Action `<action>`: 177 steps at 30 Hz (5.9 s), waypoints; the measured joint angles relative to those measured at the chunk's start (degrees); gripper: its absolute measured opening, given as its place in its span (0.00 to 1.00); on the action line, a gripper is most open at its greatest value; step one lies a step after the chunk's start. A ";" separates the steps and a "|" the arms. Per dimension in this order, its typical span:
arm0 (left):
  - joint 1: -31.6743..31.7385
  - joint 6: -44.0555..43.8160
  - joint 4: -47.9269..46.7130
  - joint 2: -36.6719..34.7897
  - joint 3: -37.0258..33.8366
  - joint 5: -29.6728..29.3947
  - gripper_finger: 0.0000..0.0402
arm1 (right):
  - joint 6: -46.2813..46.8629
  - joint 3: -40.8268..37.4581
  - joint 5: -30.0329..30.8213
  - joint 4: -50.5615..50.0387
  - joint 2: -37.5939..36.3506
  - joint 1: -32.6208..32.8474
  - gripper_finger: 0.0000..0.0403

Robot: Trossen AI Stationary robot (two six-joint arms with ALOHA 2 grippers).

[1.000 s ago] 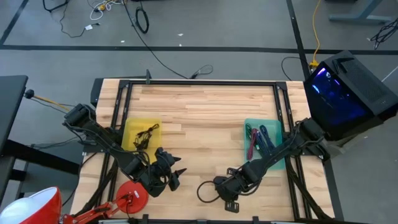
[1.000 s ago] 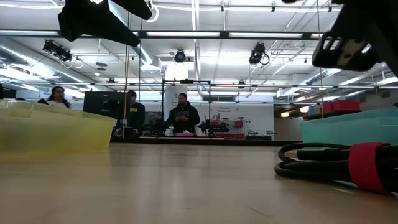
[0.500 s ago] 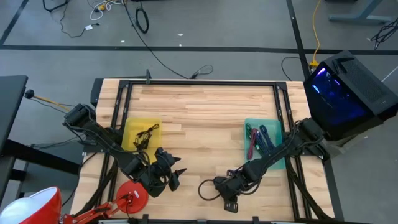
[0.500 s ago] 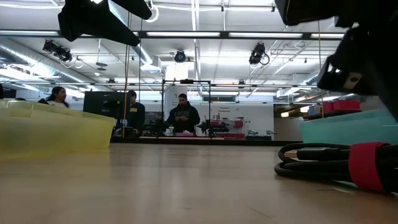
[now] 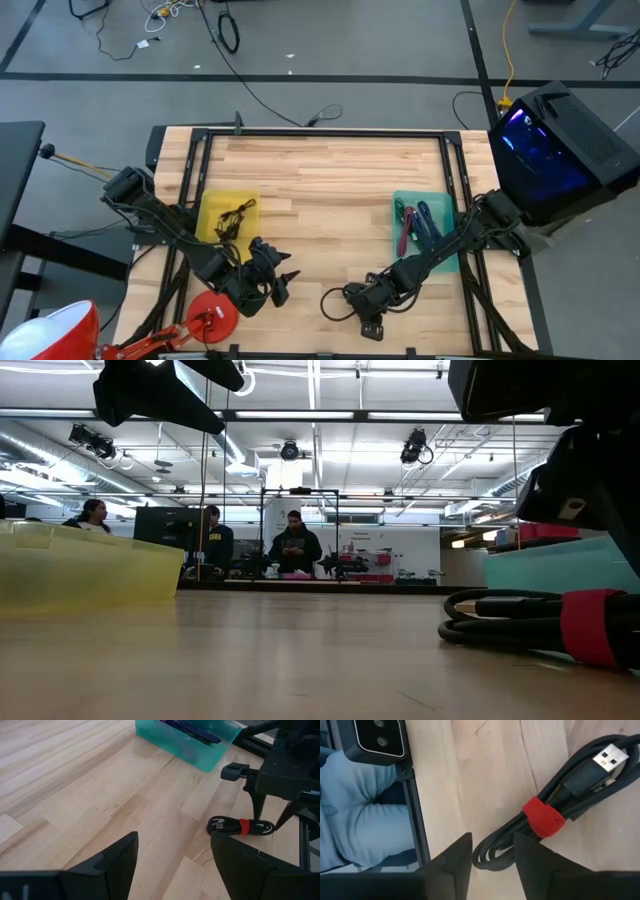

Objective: Pick & Place USB Port
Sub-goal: Put the black charger cable into the yellow bin

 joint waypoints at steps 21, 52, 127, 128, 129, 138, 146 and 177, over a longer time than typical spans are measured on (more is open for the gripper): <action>0.00 0.13 -0.02 0.00 0.00 0.00 0.63 | -2.11 0.07 -3.51 0.69 0.00 -3.10 0.36; -0.02 0.01 -0.11 0.04 -0.02 0.00 0.63 | -3.04 0.07 -0.21 -6.19 -1.60 -3.49 0.36; 8.53 47.95 59.68 0.28 -0.02 12.72 0.63 | -32.07 -7.30 21.96 29.96 -23.92 -9.81 0.02; 8.90 47.54 59.07 0.28 -0.02 13.15 0.62 | -32.41 -7.32 22.07 30.17 -23.79 -9.75 0.02; 9.22 47.17 58.33 0.28 -0.02 13.49 0.60 | -32.54 -7.34 22.26 30.25 -23.71 -9.71 0.02; 10.74 42.74 47.95 0.56 0.22 1.72 0.14 | -32.48 -7.43 24.44 28.91 -23.34 -11.71 0.08; 10.48 22.59 11.58 -8.16 0.00 -12.02 0.14 | -27.80 -7.34 25.52 14.33 -24.66 -11.58 0.19; 6.89 -49.84 -43.18 -20.52 -21.80 4.95 0.14 | -21.84 -19.91 34.23 26.76 -24.17 -1.59 0.11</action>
